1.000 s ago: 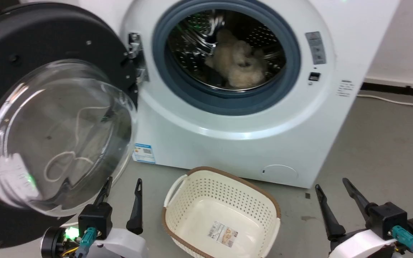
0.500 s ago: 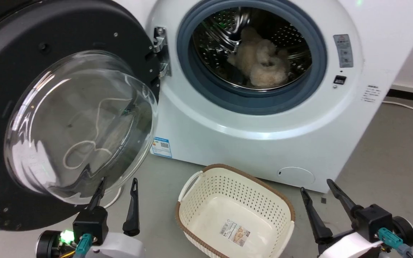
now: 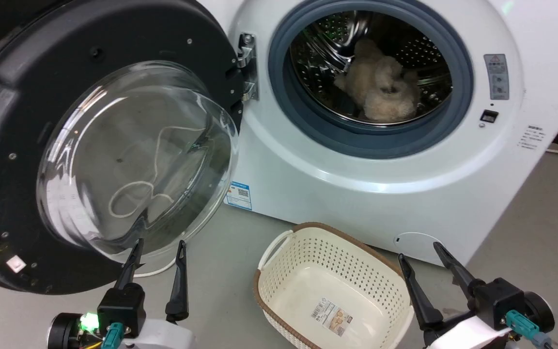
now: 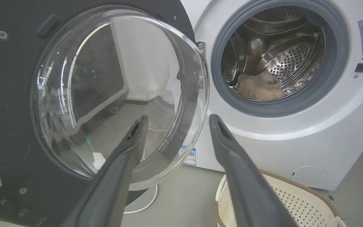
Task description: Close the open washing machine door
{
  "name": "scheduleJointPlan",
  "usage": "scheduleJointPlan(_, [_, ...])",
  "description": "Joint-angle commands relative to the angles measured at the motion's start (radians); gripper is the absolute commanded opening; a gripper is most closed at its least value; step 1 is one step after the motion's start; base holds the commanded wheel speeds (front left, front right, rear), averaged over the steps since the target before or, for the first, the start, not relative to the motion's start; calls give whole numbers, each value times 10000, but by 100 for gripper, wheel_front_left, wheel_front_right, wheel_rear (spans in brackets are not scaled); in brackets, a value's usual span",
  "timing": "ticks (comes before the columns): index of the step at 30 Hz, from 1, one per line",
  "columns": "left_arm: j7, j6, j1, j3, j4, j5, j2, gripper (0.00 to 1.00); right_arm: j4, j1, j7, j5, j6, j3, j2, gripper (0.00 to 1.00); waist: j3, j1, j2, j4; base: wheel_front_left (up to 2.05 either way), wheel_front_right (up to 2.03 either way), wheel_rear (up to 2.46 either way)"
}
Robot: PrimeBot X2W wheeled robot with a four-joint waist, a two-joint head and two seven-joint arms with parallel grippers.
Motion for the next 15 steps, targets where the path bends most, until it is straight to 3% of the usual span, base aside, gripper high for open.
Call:
scheduleJointPlan(1, [-118,51,121,-70,-55,-23,32,100,39,-82,-119,43,4,51,-67,100,-19,0,0,79,0,0,0])
scheduleJointPlan(15, [-411,163,116,-187,-146,-17,161,100,77,-12,-412,97,5,377,-114,100,-113,0,0,599,0,0,0])
